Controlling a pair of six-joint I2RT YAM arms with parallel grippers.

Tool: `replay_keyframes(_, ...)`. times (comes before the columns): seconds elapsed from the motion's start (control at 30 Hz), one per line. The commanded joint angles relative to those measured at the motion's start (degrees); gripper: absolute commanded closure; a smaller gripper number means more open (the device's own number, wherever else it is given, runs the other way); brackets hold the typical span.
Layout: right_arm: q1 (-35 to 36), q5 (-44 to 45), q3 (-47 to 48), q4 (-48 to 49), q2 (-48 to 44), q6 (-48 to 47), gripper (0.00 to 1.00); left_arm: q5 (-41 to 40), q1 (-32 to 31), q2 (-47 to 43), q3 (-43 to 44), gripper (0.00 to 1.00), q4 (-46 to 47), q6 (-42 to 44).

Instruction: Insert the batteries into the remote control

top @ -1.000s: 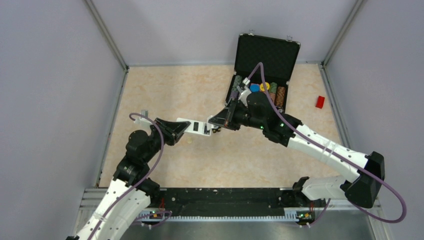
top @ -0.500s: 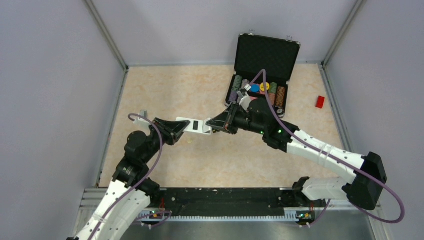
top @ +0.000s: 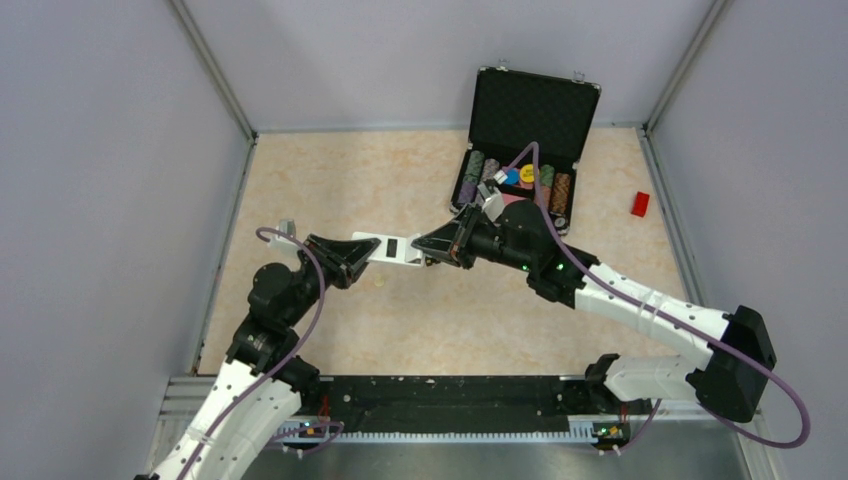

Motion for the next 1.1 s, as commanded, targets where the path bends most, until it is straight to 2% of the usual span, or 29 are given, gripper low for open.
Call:
replay_keyframes(0.0,-0.01,1.23,0.03,0.49,-1.69,0.99,1.00,0.95,-0.07,-1.40,-0.65,1.00,8.45,-2.59)
replay_keyframes(0.4,0.24,2.46,2.28,-7.03,-1.28,1.37,0.99,1.30,-0.07,-1.61,-3.12,1.00,13.25,-6.94)
replay_keyframes(0.87,0.67,2.36,1.58,-7.15,-0.43,2.41,1.00,1.12,-0.06,-1.63,-4.59,1.00,17.89,-10.43)
replay_keyframes(1.07,0.63,1.89,2.79,-9.15,0.89,0.75,0.92,1.45,-0.07,-1.32,-4.69,1.00,18.80,-10.96)
